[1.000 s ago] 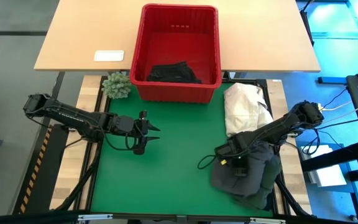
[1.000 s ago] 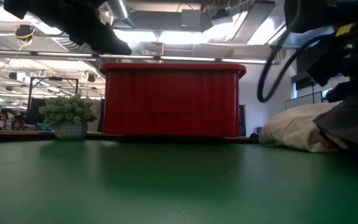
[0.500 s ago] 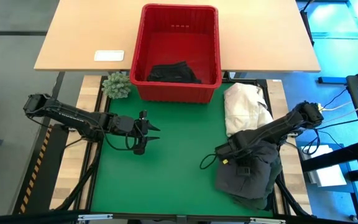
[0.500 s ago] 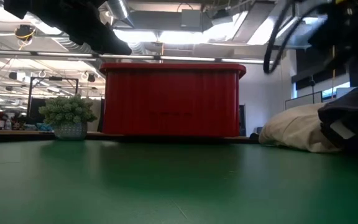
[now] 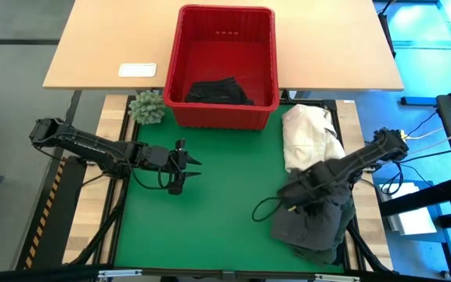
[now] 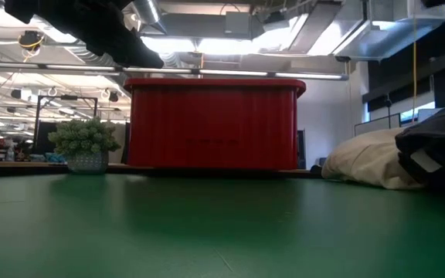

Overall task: Fold laundry
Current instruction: Put the gray folded pants into the red bin

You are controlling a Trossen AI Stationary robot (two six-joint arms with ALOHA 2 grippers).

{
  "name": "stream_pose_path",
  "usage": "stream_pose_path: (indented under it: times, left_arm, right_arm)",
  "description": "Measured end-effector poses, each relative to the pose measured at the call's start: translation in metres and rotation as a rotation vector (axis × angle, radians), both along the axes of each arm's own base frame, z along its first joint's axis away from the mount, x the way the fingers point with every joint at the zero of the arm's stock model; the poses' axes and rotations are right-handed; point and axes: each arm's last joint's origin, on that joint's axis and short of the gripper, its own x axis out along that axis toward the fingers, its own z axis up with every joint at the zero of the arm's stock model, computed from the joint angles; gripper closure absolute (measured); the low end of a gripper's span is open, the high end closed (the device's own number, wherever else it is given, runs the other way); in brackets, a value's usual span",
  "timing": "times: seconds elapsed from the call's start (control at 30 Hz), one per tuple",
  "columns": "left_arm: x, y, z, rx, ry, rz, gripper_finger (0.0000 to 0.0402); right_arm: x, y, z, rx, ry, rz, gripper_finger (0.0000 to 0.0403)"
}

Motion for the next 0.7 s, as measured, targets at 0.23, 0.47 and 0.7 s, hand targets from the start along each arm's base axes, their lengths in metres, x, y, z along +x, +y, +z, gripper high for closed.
stream_pose_path:
  times: [0.23, 0.47, 0.7]
  left_arm:
    - [0.000, 0.000, 0.000, 0.000, 0.000, 0.000, 0.0253]
    - [0.000, 0.000, 0.000, 0.000, 0.000, 0.000, 0.0253]
    - [0.000, 0.000, 0.000, 0.000, 0.000, 0.000, 0.0253]
  right_arm:
    - [-0.022, 0.032, -0.001, 0.120, 0.152, 0.018, 0.0403]
    - [-0.051, 0.059, -0.016, 0.094, 0.335, 0.000, 0.0403]
    - [-0.061, 0.067, -0.059, 0.057, 0.382, -0.007, 0.0403]
